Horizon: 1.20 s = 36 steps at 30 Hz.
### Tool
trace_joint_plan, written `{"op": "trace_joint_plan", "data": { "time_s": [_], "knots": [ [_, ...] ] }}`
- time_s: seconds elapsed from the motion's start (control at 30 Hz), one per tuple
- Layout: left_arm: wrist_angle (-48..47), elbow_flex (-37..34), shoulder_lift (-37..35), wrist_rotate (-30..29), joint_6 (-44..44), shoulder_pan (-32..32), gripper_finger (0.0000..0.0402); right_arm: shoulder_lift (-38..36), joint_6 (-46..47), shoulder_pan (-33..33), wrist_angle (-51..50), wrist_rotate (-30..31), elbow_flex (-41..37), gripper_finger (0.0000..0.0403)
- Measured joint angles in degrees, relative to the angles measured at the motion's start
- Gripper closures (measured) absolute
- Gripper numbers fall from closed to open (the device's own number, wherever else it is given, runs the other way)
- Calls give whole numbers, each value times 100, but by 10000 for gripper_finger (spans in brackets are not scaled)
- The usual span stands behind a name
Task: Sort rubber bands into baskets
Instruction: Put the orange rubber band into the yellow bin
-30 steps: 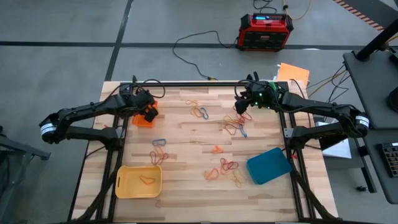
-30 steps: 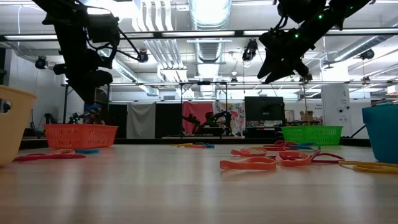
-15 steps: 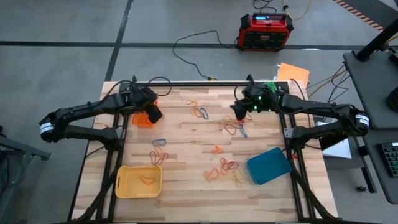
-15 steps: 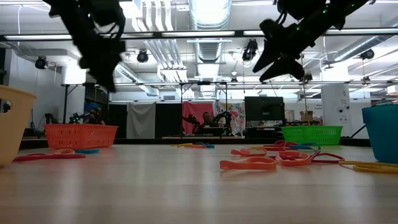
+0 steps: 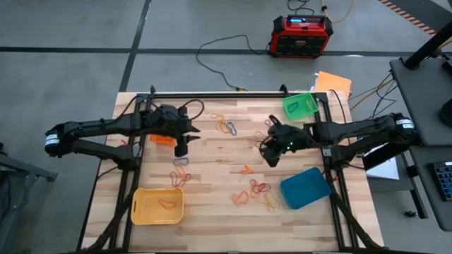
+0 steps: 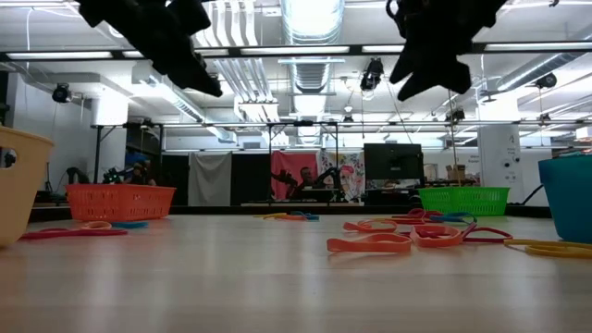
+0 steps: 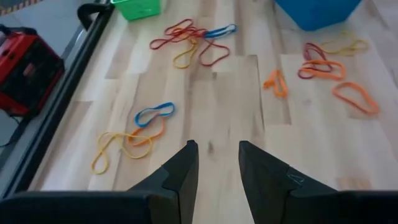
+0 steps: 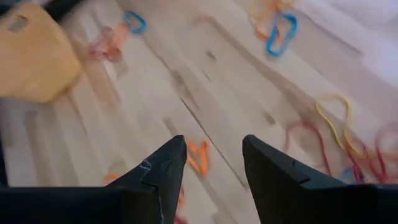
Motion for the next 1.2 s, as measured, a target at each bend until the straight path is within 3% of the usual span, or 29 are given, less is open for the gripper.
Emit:
{"op": "trace_joint_plan", "data": {
  "time_s": [0.13,0.3,0.6,0.87,1.2],
  "knots": [
    [-109,-24,-6,33,174,-300,302,471,486,295,-562,112,408,257],
    [-31,-24,-13,38,735,-621,302,1217,302,652,-889,58,776,252],
    [1000,-15,0,35,1648,-592,302,2559,797,677,-1450,-82,1325,210],
    [1167,-13,0,113,947,-655,302,3701,144,528,-1191,-15,1522,191],
    [1187,-13,-237,183,-67,-1324,302,4221,-674,430,-698,-25,1523,221]
  ]
}}
